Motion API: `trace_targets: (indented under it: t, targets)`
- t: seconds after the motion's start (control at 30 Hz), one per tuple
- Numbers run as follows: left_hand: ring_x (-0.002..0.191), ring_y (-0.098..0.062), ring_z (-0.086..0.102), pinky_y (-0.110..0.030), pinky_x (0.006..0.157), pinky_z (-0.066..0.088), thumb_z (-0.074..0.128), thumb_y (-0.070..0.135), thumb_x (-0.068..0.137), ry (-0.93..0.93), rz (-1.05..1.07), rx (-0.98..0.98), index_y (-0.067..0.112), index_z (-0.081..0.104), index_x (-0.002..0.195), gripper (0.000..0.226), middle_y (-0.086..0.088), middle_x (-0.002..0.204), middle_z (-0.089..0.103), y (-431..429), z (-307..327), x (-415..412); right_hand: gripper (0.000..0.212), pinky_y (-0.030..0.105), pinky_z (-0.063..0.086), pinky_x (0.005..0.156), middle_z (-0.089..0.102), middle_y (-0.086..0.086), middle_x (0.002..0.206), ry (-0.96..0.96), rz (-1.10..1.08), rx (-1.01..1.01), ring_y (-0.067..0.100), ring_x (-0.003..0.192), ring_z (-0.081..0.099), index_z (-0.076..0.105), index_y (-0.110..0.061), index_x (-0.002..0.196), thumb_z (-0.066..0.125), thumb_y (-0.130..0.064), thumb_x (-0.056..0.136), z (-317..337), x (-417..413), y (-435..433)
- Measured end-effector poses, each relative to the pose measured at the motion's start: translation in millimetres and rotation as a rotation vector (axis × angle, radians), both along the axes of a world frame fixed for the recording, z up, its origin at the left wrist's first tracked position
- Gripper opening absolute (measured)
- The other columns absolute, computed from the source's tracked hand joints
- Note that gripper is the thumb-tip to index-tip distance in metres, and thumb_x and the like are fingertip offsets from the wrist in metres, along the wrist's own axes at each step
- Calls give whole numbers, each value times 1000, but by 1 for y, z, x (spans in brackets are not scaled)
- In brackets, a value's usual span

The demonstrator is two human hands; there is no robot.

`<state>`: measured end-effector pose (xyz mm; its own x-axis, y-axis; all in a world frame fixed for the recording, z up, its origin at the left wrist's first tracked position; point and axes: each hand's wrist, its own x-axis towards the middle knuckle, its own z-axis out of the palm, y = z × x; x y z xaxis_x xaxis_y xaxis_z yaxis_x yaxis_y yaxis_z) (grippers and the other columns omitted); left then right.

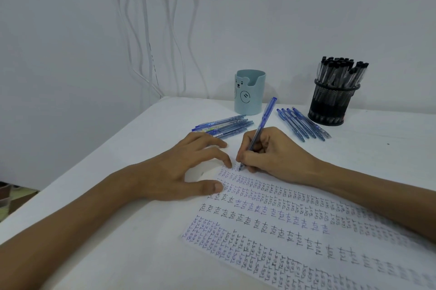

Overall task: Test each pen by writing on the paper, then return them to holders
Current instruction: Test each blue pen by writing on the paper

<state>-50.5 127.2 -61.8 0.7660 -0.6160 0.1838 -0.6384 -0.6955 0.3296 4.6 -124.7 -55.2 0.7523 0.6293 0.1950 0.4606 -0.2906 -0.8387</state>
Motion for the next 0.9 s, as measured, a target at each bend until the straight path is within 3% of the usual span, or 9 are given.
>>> trace_targets:
  t: [0.9]
  targets:
    - [150,-10,23,-27,122,26,66,50,98,10,13,-13,41,57,133,37,17,154,39,-1,0,0,11,24,45,61,66,12,62,-51,-75,-39,13,57,55,67,-2,79,68,-8,87,1,0,2]
